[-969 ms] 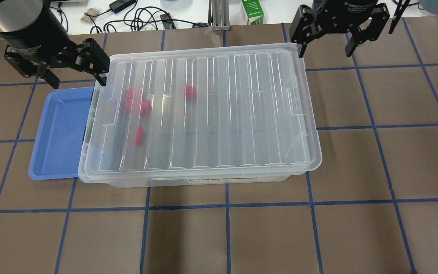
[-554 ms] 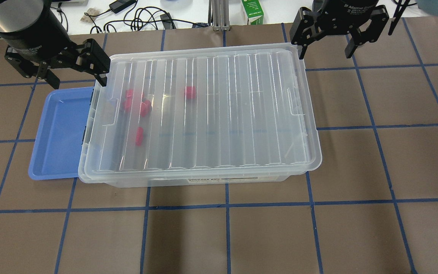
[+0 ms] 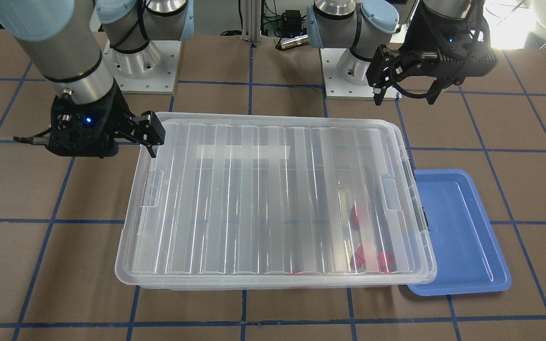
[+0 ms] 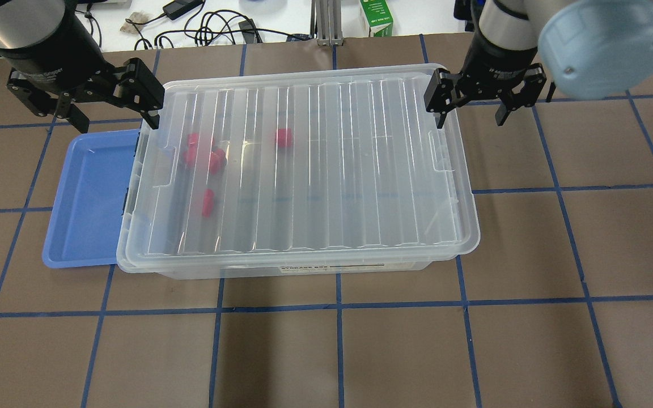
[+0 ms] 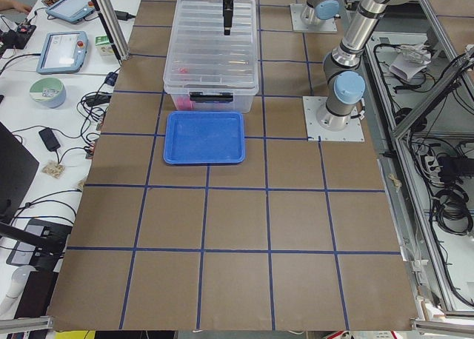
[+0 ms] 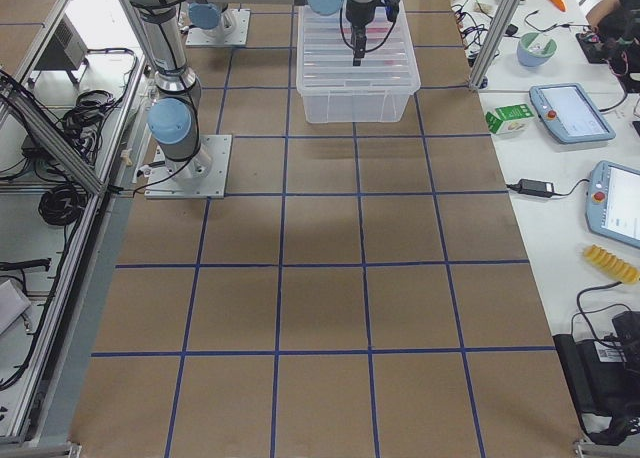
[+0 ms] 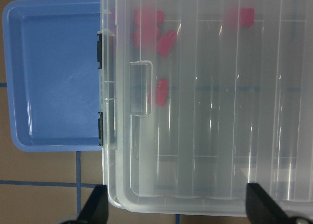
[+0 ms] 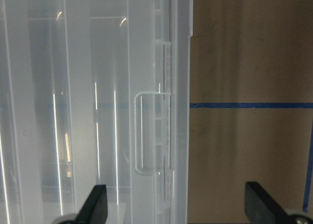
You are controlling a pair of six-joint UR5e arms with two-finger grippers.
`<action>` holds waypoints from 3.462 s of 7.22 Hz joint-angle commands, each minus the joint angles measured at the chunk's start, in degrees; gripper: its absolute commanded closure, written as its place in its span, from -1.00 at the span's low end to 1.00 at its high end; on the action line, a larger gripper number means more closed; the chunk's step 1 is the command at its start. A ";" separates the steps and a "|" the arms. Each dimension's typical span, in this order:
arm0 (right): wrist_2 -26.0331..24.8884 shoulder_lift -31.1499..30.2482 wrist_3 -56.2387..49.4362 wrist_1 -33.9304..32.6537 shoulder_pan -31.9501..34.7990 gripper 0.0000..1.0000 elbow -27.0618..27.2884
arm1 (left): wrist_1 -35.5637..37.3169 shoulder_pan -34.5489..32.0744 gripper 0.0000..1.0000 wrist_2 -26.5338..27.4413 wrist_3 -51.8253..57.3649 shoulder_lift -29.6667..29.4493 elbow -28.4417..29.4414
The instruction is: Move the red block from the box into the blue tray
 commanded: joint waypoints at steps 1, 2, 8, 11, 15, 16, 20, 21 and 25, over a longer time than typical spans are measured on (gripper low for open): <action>0.20 1.00 -0.36 -12.13 -1.05 -1.00 8.30 | 0.00 0.00 -1.00 0.00 -0.01 0.00 0.00; 0.11 1.35 -0.71 -12.24 -1.32 -1.00 9.28 | 0.00 0.00 -1.00 0.00 0.08 0.00 0.00; -9.98 2.68 -3.78 -14.69 -2.20 -1.00 9.82 | 0.09 0.00 -1.00 0.00 -0.01 0.00 0.00; -10.17 2.59 -10.61 -14.35 -7.98 -1.00 9.82 | 0.09 0.00 -1.00 0.00 0.08 0.00 0.08; -9.47 2.59 -22.22 -14.35 -17.74 -1.00 9.82 | 0.00 0.00 -1.00 0.00 0.08 0.00 0.00; -9.47 2.24 -23.46 -14.35 -18.72 -1.00 9.73 | 0.00 0.00 -1.00 0.00 0.08 0.00 0.00; -9.56 2.06 -23.56 -14.26 -18.81 -1.00 9.73 | 0.09 0.00 -1.00 0.00 -0.01 -0.17 0.00; -9.21 1.97 -23.30 -14.26 -18.73 -1.00 9.04 | 0.17 0.00 -1.00 0.00 -0.45 -0.96 0.26; -0.60 -4.77 -19.11 -2.90 -17.59 -1.00 0.09 | 0.70 0.00 -1.00 -0.17 0.60 -1.67 -0.17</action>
